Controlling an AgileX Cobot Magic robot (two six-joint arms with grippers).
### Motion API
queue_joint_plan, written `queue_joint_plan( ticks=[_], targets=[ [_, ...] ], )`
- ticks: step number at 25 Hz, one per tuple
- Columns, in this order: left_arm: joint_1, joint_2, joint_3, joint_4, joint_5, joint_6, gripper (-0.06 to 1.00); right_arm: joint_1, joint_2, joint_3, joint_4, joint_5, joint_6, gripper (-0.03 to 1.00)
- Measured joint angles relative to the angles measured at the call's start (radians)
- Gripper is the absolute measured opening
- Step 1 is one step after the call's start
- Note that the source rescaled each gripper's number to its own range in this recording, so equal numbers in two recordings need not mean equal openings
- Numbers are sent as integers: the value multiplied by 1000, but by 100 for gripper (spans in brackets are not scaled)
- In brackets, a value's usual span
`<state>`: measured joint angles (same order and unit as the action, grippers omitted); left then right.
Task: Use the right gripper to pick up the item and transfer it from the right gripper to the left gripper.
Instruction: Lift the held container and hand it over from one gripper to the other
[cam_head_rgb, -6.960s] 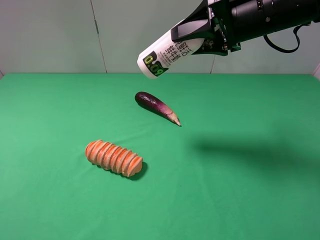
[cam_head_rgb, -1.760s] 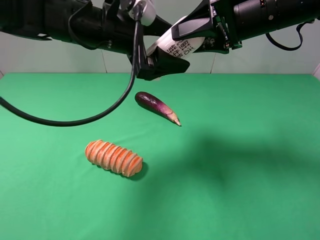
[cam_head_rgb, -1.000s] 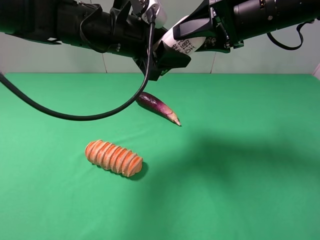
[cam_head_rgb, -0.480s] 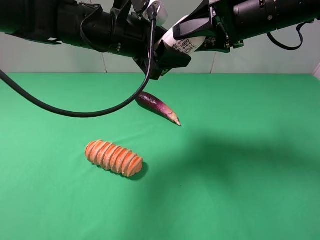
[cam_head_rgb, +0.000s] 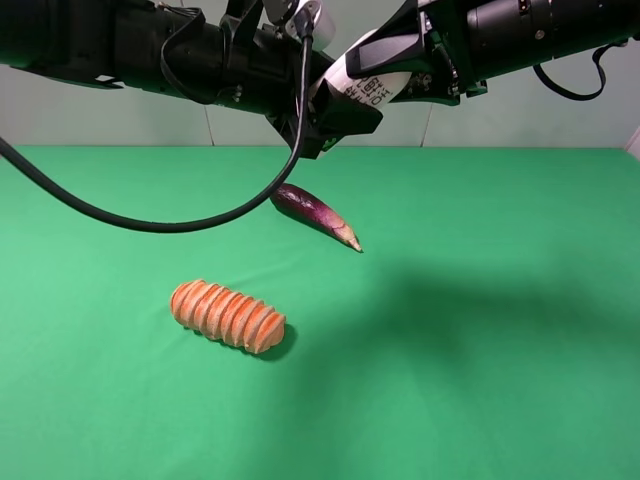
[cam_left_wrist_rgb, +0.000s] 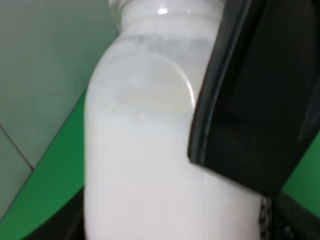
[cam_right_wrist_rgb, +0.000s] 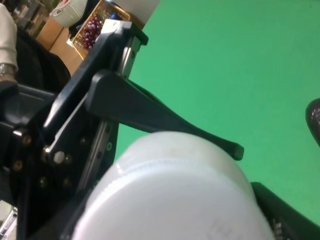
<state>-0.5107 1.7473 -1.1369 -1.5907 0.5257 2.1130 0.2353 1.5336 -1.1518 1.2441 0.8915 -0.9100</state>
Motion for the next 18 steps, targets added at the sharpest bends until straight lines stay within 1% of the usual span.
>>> queue_joint_plan(
  ticks=[1, 2, 3, 4, 7, 8, 9, 10, 11, 12, 14, 18],
  targets=[
    [0, 0, 0, -1, 0, -2, 1, 0, 0, 0, 0, 0, 6, 3],
    [0, 0, 0, -1, 0, -3, 1, 0, 0, 0, 5, -1, 14, 8],
    [0, 0, 0, -2, 0, -3, 1, 0, 0, 0, 12, -1, 18, 17],
    [0, 0, 0, -3, -1, -3, 1, 0, 0, 0, 15, 0, 19, 24],
    [0, 0, 0, -5, -2, -3, 1, 0, 0, 0, 22, 1, 22, 31],
    [0, 0, 0, -5, -3, -3, 1, 0, 0, 0, 26, 2, 26, 38],
    [0, 1, 0, -5, -5, -5, 1, 0, 0, 0, 31, 2, 32, 49],
    [0, 3, 0, -5, -10, -5, 1, 0, -1, 0, 38, 2, 39, 67],
    [0, 5, 0, -5, -13, -5, 1, 0, -2, 0, 39, 1, 44, 81],
    [0, 6, 0, -5, -16, -5, 1, 0, -4, 0, 40, 0, 49, 89],
    [0, 6, 0, -5, -22, -5, 1, 0, -5, 0, 44, 0, 52, 96],
    [0, 6, 0, -4, -23, -5, 1, 0, -5, 0, 44, 0, 55, 100]
  ],
)
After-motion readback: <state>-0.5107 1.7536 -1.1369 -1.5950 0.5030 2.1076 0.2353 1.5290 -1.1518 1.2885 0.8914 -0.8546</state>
